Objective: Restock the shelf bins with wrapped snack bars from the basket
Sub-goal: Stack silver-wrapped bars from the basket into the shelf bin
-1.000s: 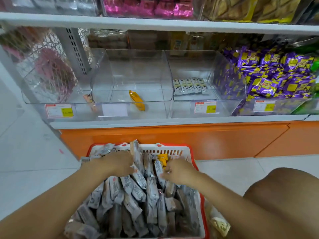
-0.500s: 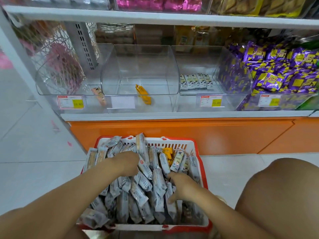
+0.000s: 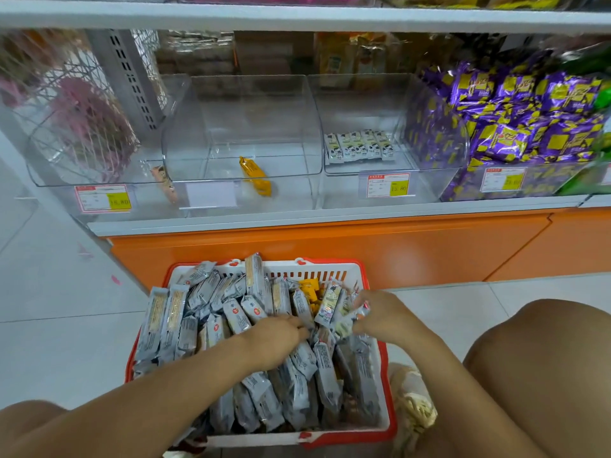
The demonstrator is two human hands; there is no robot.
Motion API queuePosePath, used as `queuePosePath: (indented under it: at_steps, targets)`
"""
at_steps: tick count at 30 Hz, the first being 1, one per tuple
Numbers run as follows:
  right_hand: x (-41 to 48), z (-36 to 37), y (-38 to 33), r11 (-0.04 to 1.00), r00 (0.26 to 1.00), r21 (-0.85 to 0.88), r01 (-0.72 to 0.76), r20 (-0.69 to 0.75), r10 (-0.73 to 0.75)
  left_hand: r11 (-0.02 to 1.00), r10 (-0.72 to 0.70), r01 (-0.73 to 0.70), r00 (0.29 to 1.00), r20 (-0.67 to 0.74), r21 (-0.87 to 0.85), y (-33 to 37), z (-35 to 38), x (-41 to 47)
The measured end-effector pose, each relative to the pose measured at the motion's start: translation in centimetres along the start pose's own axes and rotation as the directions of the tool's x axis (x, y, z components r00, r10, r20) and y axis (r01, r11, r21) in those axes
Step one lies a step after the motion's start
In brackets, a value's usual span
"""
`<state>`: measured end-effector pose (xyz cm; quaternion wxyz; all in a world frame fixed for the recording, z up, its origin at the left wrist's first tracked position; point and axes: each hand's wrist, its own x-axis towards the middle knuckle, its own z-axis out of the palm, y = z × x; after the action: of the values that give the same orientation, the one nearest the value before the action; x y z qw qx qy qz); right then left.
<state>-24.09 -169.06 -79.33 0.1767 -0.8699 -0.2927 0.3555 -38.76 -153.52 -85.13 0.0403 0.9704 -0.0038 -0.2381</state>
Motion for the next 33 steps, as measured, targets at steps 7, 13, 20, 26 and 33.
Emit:
queuePosePath:
  at_steps: [7, 13, 20, 26, 33]
  targets:
    - [-1.0, -3.4, 0.2, 0.909, 0.974, 0.383, 0.162, -0.207, -0.086, 0.999, 0.037, -0.035, 0.996, 0.075, -0.034, -0.1, -1.8, 0.8]
    - [-1.2, -4.9, 0.8, 0.709, 0.960, 0.676, 0.201, -0.280, -0.005, 0.883, -0.064, 0.027, 0.996, -0.064, -0.468, -0.4, -4.6, 0.4]
    - [-2.2, -6.1, 0.1, 0.464, 0.931, 0.824, 0.325, -0.365, -0.004, 0.299, -0.262, 0.045, 0.964, -0.037, -0.953, -1.7, -10.7, -2.4]
    - [-2.8, -6.6, 0.1, 0.400, 0.917, 0.826, 0.398, -0.370, -0.149, -0.448, -0.205, -0.122, 0.978, -0.031, -0.886, -2.2, -11.9, -3.4]
    - [-3.0, -7.7, -1.5, 0.578, 0.909, 0.717, 0.390, -0.199, -0.367, -0.481, -0.272, -0.127, 0.962, 0.010, -0.868, -0.7, -12.8, -3.3]
